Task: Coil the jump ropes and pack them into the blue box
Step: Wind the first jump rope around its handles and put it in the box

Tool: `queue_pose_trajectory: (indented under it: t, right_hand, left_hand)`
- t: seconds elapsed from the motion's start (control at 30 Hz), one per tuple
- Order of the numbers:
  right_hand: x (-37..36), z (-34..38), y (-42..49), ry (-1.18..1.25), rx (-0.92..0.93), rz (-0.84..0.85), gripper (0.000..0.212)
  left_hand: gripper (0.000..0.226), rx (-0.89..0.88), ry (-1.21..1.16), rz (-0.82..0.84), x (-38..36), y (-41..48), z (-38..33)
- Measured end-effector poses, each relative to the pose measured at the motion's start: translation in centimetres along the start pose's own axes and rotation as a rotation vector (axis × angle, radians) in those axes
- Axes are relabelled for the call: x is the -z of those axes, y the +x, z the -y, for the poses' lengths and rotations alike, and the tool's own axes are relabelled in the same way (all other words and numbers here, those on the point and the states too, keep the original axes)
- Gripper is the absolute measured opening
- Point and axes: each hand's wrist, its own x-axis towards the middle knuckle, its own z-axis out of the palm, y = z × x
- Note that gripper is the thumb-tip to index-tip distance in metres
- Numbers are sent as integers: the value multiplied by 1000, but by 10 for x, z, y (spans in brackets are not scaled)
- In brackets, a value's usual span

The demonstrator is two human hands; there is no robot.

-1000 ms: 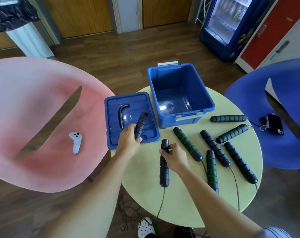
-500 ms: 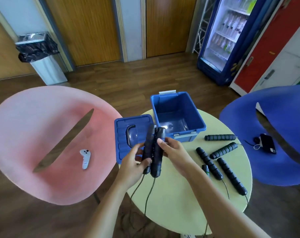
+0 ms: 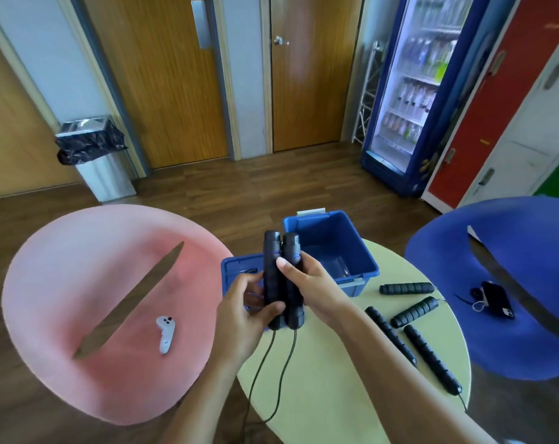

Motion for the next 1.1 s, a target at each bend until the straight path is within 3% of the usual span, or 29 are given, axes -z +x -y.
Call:
queue_pose_trajectory:
  t: [0.13,0.27,0.33,0.43,0.57,0.77,0.97,1.1]
  right_hand:
    - [5,7,1,39,15,36,9]
    - [11,14,1,-13,-9,112,23]
    - [14,21,1,-52,-12,164,24]
    - [17,33,2,-98,18,239,10]
    - [22,44,7,-194,42,278,21]
    - [29,31,14,-359,33,229,62]
    - [28,13,-1,-493,110,126,69]
    - [23,14,-1,-467,163,125,64]
  left_hand:
    - [35,-24,-25,17,10,8,-12]
    - [38,-41,-98,-74,27,37,-37]
    - [32,-74,-45,13,31,57,-57]
    - [23,-118,142,243,29,84,-83]
    - [25,-182,321,343,17,97,-95]
    - [20,-189,289,168,12,99,-96]
    - [26,-22,219,-65,24,101,-85]
    - [31,134,174,-109,33,95,-72]
